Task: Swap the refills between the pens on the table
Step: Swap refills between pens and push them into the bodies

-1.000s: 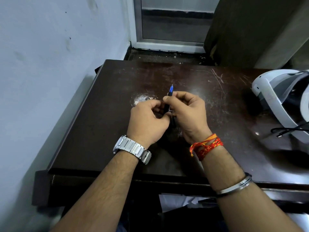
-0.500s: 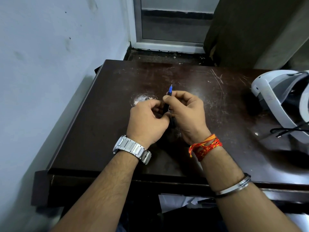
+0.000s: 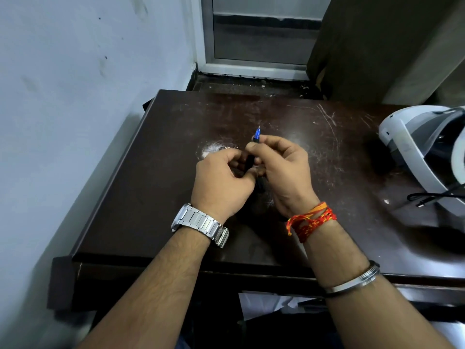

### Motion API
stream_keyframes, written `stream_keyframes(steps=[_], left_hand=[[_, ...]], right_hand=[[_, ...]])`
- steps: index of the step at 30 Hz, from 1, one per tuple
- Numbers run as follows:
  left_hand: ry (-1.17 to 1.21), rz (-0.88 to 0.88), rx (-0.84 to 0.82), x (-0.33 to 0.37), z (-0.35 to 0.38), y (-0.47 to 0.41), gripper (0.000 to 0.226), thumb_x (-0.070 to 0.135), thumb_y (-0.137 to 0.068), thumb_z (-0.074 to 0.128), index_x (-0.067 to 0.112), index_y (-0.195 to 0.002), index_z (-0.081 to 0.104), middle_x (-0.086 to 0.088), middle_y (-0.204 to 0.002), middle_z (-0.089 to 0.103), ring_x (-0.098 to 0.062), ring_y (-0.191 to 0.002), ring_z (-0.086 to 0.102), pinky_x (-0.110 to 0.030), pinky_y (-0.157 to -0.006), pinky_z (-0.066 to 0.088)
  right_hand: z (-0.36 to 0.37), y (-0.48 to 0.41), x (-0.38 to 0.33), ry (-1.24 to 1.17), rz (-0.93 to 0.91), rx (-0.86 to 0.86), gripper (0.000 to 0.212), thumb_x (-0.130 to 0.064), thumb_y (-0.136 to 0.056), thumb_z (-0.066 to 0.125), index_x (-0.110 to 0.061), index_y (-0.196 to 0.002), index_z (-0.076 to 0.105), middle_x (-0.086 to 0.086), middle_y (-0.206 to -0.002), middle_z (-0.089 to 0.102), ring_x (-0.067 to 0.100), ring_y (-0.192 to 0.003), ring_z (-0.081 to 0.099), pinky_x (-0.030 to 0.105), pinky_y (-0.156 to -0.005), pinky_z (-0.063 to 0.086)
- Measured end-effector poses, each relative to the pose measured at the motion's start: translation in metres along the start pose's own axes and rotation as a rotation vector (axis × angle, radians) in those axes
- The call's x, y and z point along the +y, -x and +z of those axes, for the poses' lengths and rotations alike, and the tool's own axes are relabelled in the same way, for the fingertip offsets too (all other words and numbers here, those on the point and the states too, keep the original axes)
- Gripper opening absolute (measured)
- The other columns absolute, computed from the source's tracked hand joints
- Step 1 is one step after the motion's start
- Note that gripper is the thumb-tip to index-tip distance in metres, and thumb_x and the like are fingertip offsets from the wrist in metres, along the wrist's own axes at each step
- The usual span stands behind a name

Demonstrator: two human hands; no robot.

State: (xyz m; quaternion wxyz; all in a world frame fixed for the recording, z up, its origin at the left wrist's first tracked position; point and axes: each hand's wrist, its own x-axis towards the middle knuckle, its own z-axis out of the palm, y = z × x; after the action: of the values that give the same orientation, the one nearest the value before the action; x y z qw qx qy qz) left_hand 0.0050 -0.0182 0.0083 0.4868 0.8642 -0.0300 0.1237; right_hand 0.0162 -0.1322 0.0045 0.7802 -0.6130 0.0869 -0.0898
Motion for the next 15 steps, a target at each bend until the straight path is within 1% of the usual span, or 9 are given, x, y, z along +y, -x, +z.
stream_keyframes(steps=[2,5,8,10,12,14,15], left_hand=[[-0.015,0.01,0.005,0.0,-0.0006,0.0002,0.008,0.021,-0.069,0.078,0.025,-0.073,0.072,0.014,-0.055,0.064,0.002,-0.047,0.058,-0.003,-0.046,0.038],[-0.028,0.024,-0.007,0.0014,0.0005,0.0018,0.009,0.02,-0.067,0.078,0.025,-0.071,0.071,0.015,-0.052,0.062,0.003,-0.048,0.058,-0.002,-0.045,0.036],[0.009,0.006,0.014,0.0021,0.0003,0.0007,0.012,0.019,-0.068,0.08,0.025,-0.075,0.073,0.018,-0.052,0.061,0.008,-0.047,0.058,0.0,-0.048,0.039],[0.011,0.003,0.027,0.001,-0.002,-0.0006,0.012,0.019,-0.069,0.081,0.024,-0.078,0.075,0.017,-0.058,0.065,0.007,-0.05,0.06,-0.002,-0.05,0.042],[-0.015,0.017,0.033,0.0007,-0.0039,-0.001,0.01,0.02,-0.071,0.08,0.024,-0.078,0.075,0.015,-0.061,0.067,0.004,-0.053,0.063,-0.003,-0.051,0.044],[-0.028,0.025,0.048,0.0007,-0.004,-0.0015,0.01,0.021,-0.07,0.08,0.025,-0.077,0.075,0.017,-0.061,0.067,0.005,-0.055,0.063,-0.003,-0.052,0.044],[-0.023,0.017,0.065,0.0003,-0.0036,-0.0022,0.011,0.021,-0.069,0.081,0.025,-0.077,0.075,0.018,-0.061,0.066,0.005,-0.055,0.063,-0.002,-0.051,0.044]], right_hand=[[-0.0001,0.0009,0.0005,0.031,-0.019,0.001,0.012,-0.009,-0.076,0.082,-0.013,-0.082,0.073,-0.002,-0.065,0.07,0.003,-0.055,0.062,0.017,-0.051,0.048],[-0.001,0.0007,-0.0001,0.057,-0.014,0.024,0.017,-0.015,-0.071,0.086,-0.012,-0.079,0.071,0.006,-0.071,0.07,0.011,-0.061,0.065,0.023,-0.054,0.051],[0.0,-0.0009,-0.0018,-0.026,0.042,-0.026,0.008,-0.016,-0.07,0.079,-0.014,-0.077,0.076,0.008,-0.075,0.072,0.006,-0.057,0.062,0.018,-0.051,0.048],[-0.0018,-0.0016,-0.0011,-0.026,0.019,-0.037,0.008,-0.011,-0.072,0.081,-0.015,-0.078,0.077,0.006,-0.075,0.075,0.004,-0.057,0.063,0.016,-0.052,0.048],[-0.0037,-0.0012,-0.0013,0.0,-0.014,-0.02,0.012,-0.008,-0.073,0.085,-0.016,-0.077,0.077,0.002,-0.072,0.076,0.004,-0.058,0.066,0.015,-0.054,0.05],[-0.0037,-0.0008,-0.0027,0.023,-0.025,-0.008,0.011,-0.012,-0.073,0.086,-0.015,-0.078,0.076,0.002,-0.071,0.075,0.004,-0.056,0.065,0.016,-0.054,0.05],[-0.0044,-0.0019,-0.0029,0.04,-0.023,0.0,0.01,-0.017,-0.075,0.085,-0.014,-0.077,0.076,0.001,-0.07,0.074,0.004,-0.056,0.064,0.017,-0.054,0.05]])
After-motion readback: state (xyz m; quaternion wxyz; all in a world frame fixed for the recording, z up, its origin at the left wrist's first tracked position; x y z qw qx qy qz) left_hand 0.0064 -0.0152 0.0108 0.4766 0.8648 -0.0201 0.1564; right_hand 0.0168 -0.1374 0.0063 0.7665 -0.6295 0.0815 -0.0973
